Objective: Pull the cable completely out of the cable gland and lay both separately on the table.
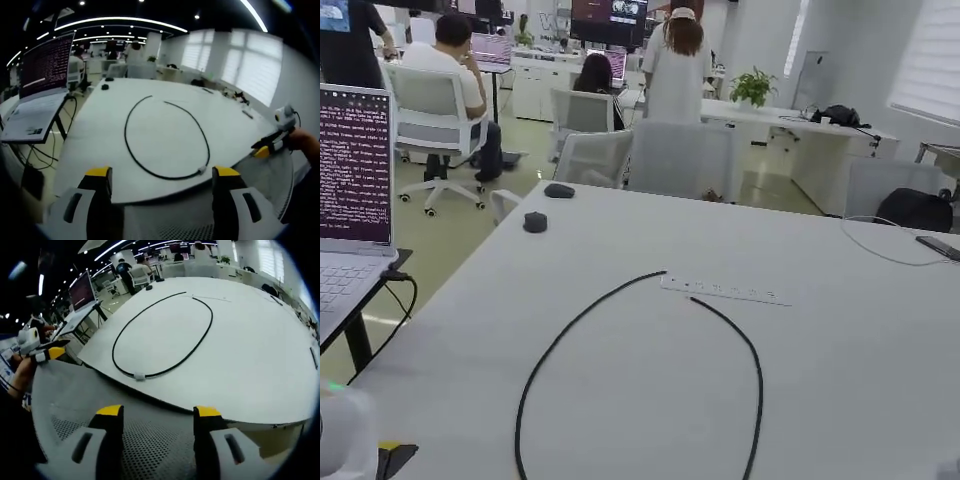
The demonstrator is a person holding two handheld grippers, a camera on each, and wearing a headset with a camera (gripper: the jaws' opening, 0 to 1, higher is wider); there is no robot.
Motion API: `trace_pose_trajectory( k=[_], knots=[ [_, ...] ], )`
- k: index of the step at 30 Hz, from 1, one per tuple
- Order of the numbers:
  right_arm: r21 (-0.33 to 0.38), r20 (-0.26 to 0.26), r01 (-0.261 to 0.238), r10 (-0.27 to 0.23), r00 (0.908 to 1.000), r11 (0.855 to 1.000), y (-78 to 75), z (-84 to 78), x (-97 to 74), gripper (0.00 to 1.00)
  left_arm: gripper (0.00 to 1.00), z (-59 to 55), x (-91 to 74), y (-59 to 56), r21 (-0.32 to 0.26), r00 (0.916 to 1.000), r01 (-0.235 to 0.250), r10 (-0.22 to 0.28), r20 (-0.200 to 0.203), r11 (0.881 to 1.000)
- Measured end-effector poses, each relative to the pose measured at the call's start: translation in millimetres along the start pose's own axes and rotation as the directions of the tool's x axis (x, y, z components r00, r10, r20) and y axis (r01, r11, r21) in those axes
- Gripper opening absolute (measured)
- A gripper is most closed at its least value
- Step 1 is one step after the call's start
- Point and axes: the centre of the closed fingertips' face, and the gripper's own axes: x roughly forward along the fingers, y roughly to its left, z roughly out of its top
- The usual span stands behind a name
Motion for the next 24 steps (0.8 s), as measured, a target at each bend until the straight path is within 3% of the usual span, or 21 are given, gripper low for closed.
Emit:
trace_pose_trajectory(
  k=[1,2,3,5,7,9,24],
  knots=[
    [0.019,0.045,-0.039,0.038,0.9983,0.999,6.2,5.7,-1.2,0.51,0.84,2.3,-0.5,-0.1,0.003,0.9999,-0.001,0.000,0.014,1.000],
    [0.069,0.040,-0.082,0.080,0.9960,0.994,12.4,2.9,-1.2,0.48,0.86,4.9,-1.0,1.1,0.014,0.9996,-0.004,0.004,0.029,1.000],
    [0.061,0.038,-0.059,0.057,0.9977,0.996,5.7,2.1,-2.5,0.51,0.86,3.5,-0.7,1.7,0.016,0.9998,-0.007,0.006,0.020,1.000],
    [0.056,0.039,-0.061,0.059,0.9975,0.997,6.1,3.0,-3.5,0.57,0.86,1.7,0.0,-0.7,0.012,1.0000,0.005,-0.005,0.006,1.000],
    [0.062,0.041,-0.057,0.055,0.9977,0.996,4.3,3.2,-4.0,0.58,0.84,3.5,0.7,-2.6,0.020,0.9998,0.014,-0.014,0.011,1.000],
    [0.062,0.040,-0.056,0.053,0.9978,0.997,5.5,3.7,-2.8,0.59,0.83,0.1,1.0,-2.0,0.040,0.9999,0.004,-0.004,-0.015,0.999],
    [0.076,0.029,-0.037,0.035,0.9990,0.996,1.7,5.0,0.4,0.61,0.84,1.0,1.0,-2.3,0.049,0.9997,0.023,-0.022,-0.011,0.999]
  ],
)
